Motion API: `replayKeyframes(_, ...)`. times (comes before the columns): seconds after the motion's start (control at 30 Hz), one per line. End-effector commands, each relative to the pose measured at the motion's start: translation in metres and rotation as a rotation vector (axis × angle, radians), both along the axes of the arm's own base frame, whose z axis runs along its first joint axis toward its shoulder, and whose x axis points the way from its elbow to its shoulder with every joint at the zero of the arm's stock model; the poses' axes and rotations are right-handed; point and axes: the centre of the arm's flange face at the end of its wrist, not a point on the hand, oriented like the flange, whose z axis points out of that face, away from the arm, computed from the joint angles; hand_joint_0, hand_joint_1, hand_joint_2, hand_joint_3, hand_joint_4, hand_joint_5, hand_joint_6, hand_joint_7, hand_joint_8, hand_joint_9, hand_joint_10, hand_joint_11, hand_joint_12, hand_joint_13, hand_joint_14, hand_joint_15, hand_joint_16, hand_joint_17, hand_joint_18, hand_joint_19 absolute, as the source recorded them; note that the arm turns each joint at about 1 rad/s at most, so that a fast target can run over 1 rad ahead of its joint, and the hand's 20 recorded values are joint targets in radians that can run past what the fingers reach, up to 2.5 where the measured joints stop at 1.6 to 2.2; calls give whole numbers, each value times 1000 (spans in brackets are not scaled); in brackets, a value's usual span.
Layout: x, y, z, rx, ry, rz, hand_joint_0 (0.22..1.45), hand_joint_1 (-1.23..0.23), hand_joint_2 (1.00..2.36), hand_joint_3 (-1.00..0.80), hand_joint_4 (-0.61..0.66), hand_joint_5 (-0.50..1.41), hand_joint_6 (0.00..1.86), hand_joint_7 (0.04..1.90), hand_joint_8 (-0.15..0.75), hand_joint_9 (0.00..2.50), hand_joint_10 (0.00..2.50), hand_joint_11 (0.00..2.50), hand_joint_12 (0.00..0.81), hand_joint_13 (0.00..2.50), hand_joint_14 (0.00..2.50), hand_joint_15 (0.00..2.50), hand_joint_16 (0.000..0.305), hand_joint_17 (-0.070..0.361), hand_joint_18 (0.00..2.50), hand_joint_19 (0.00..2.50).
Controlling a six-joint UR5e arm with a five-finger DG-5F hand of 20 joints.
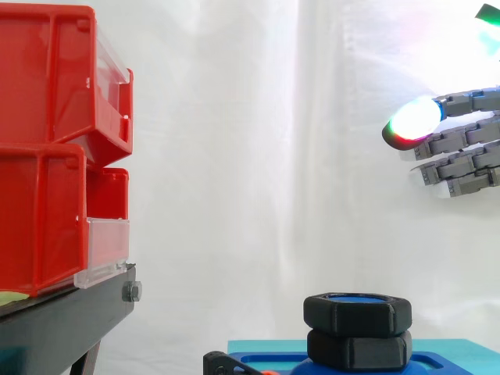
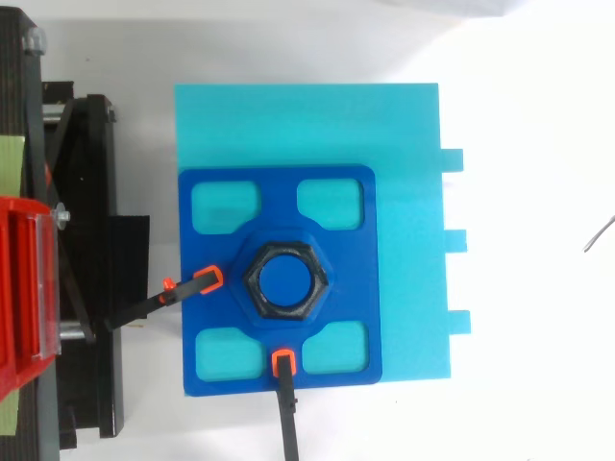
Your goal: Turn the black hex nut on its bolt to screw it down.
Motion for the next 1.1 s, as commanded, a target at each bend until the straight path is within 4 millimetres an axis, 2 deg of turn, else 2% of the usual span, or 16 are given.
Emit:
replayKeyframes(0.0,0,0,0,0,0,0,452,-16,1000,-500,-84,-255,500,513,84,0,0,0,303,0,0,0,40,90,0,18)
replayKeyframes(0.57,0,0,0,0,1,0,477,-43,1000,-500,-140,-275,500,500,48,0,0,0,272,0,0,0,37,83,0,0)
replayKeyframes(0.83,0,0,1,0,-2,0,476,-62,1000,-500,-104,-249,500,515,44,0,0,0,263,0,0,0,36,80,0,0)
replayKeyframes(1.07,0,0,0,0,1,0,473,-50,1000,-500,-123,-272,500,500,33,0,0,0,267,0,0,0,34,77,0,0)
